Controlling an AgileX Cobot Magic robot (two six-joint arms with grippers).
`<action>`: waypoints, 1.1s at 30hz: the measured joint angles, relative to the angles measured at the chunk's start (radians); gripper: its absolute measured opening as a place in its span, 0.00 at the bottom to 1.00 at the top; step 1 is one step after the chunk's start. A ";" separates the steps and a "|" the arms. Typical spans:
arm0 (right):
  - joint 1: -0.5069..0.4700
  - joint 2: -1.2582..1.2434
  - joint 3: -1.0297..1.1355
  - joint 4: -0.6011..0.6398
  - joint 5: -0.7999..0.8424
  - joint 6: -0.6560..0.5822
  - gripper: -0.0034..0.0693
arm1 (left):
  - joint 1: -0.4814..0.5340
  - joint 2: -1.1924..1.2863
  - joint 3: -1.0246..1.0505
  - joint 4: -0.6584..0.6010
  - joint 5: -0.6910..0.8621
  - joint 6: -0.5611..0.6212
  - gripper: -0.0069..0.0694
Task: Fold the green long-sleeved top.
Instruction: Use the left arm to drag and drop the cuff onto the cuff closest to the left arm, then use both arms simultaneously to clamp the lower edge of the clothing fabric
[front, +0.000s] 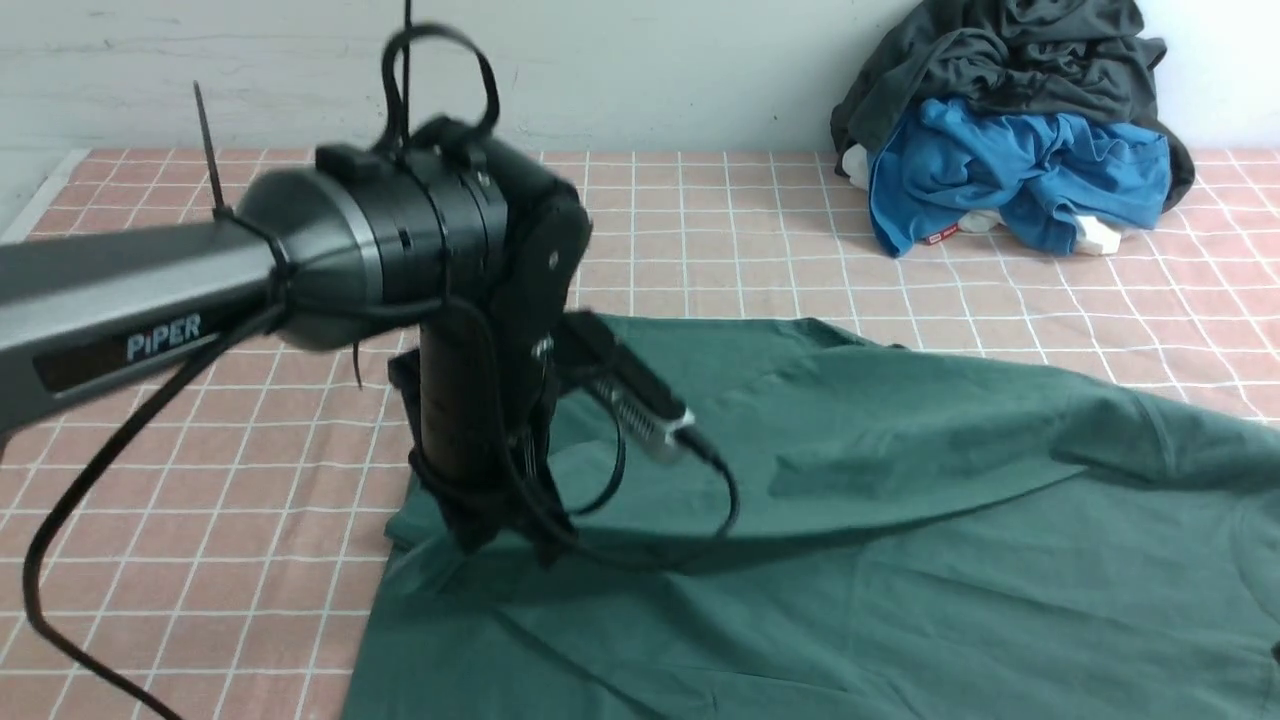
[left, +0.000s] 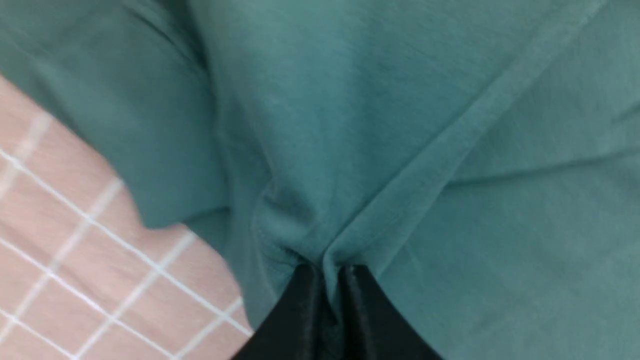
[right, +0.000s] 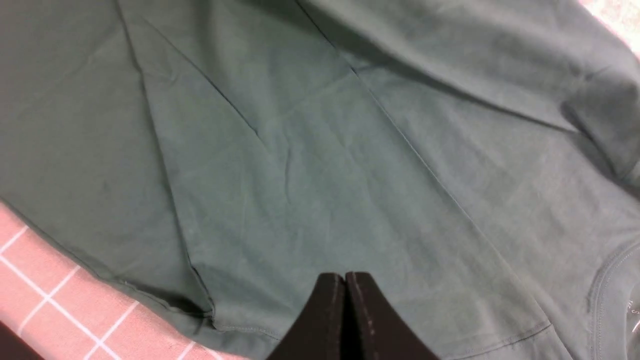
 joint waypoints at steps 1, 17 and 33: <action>0.000 0.000 0.000 0.000 0.000 0.000 0.03 | -0.003 0.000 0.018 0.000 -0.003 0.003 0.12; 0.051 0.000 0.000 0.012 0.010 0.027 0.37 | -0.005 -0.003 0.047 -0.082 -0.003 0.018 0.61; 0.138 0.000 0.000 -0.010 0.095 0.095 0.79 | -0.286 -0.395 0.675 -0.161 -0.167 0.295 0.80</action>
